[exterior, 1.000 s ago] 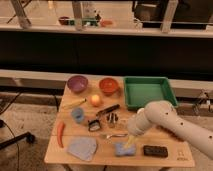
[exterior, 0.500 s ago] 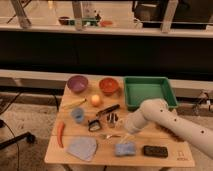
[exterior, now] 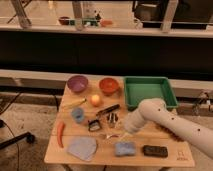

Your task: Place fork in table surface

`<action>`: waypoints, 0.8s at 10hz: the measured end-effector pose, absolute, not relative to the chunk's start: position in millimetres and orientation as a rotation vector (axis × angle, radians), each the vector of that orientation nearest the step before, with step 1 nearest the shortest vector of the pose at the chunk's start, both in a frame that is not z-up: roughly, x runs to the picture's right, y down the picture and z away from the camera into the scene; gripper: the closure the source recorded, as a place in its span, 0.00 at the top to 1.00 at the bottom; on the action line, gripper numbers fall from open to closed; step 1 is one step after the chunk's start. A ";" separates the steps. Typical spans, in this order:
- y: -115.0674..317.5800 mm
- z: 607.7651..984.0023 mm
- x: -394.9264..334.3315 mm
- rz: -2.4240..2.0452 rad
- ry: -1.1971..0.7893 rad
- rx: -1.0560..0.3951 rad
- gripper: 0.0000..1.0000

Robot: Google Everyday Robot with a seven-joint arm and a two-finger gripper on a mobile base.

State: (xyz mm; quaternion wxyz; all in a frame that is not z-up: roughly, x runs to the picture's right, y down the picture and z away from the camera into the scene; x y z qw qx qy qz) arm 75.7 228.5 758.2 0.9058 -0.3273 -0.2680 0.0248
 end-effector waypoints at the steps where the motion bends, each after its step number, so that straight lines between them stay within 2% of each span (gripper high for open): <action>1: 229.6 760.6 74.2 0.051 -0.554 -0.680 0.57; 8: 236.7 777.8 68.8 0.054 -0.553 -0.693 0.57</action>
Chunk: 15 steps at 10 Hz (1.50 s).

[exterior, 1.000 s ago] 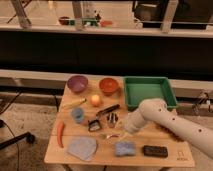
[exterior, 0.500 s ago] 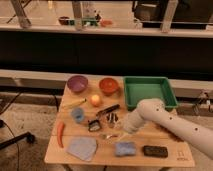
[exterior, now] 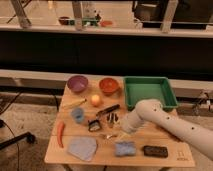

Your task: Place fork in table surface

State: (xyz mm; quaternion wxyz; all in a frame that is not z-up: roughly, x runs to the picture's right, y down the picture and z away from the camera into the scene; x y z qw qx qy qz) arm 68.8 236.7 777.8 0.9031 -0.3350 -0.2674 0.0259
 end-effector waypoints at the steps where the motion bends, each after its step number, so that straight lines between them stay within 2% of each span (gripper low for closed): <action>1: 237.8 779.9 69.0 0.055 -0.552 -0.693 0.57; 15: 247.9 802.3 65.8 0.052 -0.547 -0.680 0.57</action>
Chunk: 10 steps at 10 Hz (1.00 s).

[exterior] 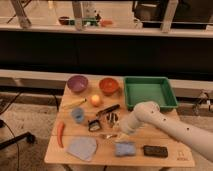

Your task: Place fork in table surface

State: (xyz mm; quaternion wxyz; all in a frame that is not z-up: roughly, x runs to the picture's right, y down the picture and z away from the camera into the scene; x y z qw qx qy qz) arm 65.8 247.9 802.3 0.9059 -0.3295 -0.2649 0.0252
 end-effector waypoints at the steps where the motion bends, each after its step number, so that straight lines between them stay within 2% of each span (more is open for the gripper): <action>1: 248.6 803.0 64.9 0.048 -0.548 -0.680 0.57; 2: 250.0 804.2 63.9 0.043 -0.549 -0.681 0.53; 4: 251.9 806.7 62.5 0.037 -0.550 -0.682 0.38; 10: 255.5 814.6 62.9 0.024 -0.528 -0.690 0.37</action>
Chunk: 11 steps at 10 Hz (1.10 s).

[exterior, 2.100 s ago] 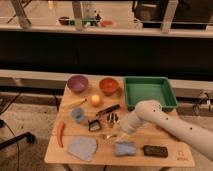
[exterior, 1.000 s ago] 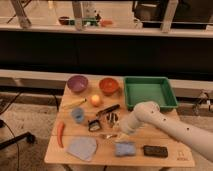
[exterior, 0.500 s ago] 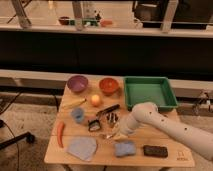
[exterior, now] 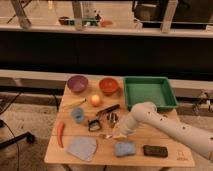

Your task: Place fork in table surface

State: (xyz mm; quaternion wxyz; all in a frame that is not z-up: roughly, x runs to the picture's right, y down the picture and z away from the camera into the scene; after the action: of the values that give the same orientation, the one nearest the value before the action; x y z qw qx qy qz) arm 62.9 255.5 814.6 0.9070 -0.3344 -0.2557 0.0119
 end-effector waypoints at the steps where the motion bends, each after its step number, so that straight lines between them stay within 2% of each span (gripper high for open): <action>1: 255.1 814.8 62.4 0.019 -0.526 -0.689 0.37; 2: 255.8 814.5 62.8 0.013 -0.521 -0.684 0.35; 4: 256.9 813.7 63.0 -0.009 -0.509 -0.675 0.19; 5: 257.6 812.7 64.1 -0.022 -0.502 -0.671 0.15; 11: 248.6 803.5 64.6 -0.035 -0.499 -0.644 0.14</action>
State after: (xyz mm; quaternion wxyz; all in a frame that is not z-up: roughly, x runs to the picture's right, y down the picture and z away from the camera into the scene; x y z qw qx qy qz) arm 64.6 248.6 803.5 0.9180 -0.3132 -0.2427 -0.0171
